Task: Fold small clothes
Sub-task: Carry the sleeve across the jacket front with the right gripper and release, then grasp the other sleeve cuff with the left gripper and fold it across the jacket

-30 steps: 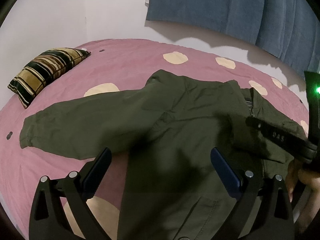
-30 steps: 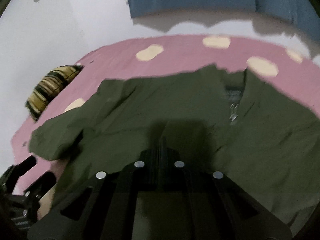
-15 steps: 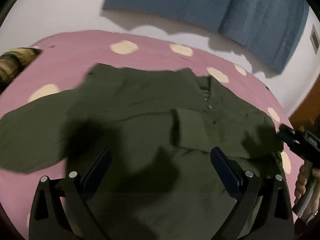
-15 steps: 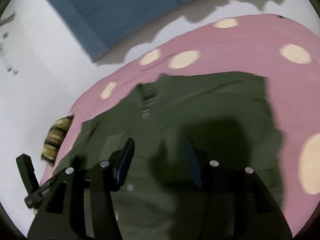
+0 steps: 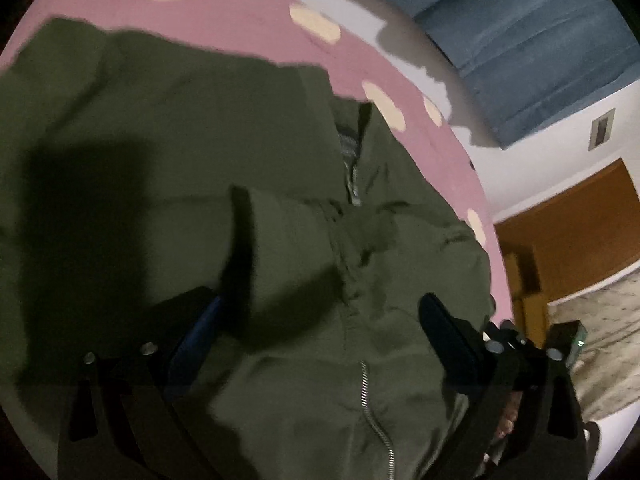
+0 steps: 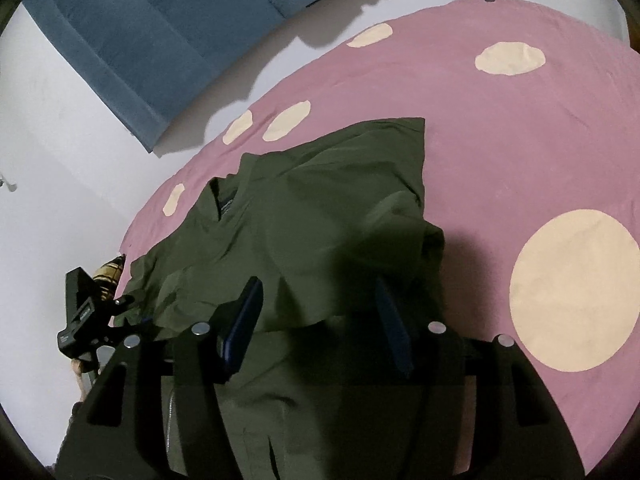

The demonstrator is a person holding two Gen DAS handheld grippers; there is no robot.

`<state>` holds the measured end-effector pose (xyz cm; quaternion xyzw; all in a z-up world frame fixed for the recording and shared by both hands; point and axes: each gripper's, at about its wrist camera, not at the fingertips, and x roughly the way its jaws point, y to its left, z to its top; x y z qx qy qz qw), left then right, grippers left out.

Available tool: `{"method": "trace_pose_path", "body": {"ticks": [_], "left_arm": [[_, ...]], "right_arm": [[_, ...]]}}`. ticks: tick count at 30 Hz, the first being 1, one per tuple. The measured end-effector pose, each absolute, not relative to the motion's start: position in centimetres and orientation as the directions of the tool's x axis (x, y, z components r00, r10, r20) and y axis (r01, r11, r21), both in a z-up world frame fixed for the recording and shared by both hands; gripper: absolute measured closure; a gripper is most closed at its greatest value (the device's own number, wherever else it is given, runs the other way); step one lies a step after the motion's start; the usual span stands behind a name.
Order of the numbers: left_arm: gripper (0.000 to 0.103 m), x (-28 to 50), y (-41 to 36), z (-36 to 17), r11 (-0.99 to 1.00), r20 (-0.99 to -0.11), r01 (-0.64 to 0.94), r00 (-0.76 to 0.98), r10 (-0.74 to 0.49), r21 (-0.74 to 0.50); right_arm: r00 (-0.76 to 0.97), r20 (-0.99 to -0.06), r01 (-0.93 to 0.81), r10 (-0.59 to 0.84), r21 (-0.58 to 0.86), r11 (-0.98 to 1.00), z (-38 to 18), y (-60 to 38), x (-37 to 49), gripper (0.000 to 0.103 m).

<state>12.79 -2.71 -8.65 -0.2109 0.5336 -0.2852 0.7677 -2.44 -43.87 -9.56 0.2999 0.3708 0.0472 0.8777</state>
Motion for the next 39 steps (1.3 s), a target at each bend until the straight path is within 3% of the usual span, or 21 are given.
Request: {"method": "trace_pose_path", "body": {"ticks": [2,6,7,9,11,13,21,29,36,38,39], "left_arm": [[0.04,12.9,-3.2,-9.2,0.796,-0.75,0.209,0.267,-0.605,-0.567],[0.055,12.8,-2.9,-9.3,0.811,-0.761,0.213,0.28,-0.585,-0.545],[0.065,12.8,-2.7,-9.3,0.821,-0.769,0.209,0.286,-0.571,-0.532],[0.07,12.6,-2.5,-9.3,0.829,-0.776,0.212,0.292,-0.558,-0.517],[0.083,12.5,-2.2,-8.8,0.841,-0.778,0.217,0.318,-0.541,-0.496],[0.089,12.4,-1.8,-7.9,0.844,-0.77,0.224,0.346,-0.536,-0.487],[0.092,10.2,1.0,-3.0,0.892,-0.736,0.232,0.505,-0.452,-0.388],[0.092,10.2,2.5,-7.9,0.927,-0.808,0.162,0.456,-0.374,-0.338],[0.092,9.9,2.3,-7.9,0.932,-0.808,0.168,0.465,-0.362,-0.32],[0.092,9.9,2.3,-7.9,0.934,-0.809,0.169,0.468,-0.356,-0.314],[0.092,9.9,2.2,-7.9,0.934,-0.809,0.169,0.467,-0.356,-0.314]], "right_arm": [[0.723,-0.622,0.141,0.301,0.559,0.817,-9.7,-43.9,-2.5,0.044],[0.725,-0.618,0.141,0.302,0.563,0.814,-9.9,-44.1,-2.5,0.044],[0.728,-0.617,0.143,0.301,0.565,0.812,-9.9,-44.1,-2.5,0.044],[0.731,-0.614,0.148,0.297,0.568,0.81,-9.9,-44.2,-2.5,0.044],[0.735,-0.613,0.152,0.29,0.566,0.811,-9.8,-44.3,-2.7,0.044],[0.741,-0.61,0.154,0.283,0.563,0.812,-9.7,-44.5,-2.8,0.044],[0.764,-0.598,0.19,0.241,0.566,0.802,-9.0,-46.7,-3.6,0.044],[0.735,-0.635,0.241,0.237,0.571,0.785,-11.0,-48.2,-3.0,0.037],[0.706,-0.647,0.26,0.287,0.614,0.745,-13.1,-49.1,-1.3,0.036],[0.682,-0.662,0.242,0.31,0.604,0.759,-13.4,-48.8,-0.6,0.058],[0.665,-0.677,0.236,0.315,0.591,0.772,-13.6,-48.6,-0.4,0.091]]}}
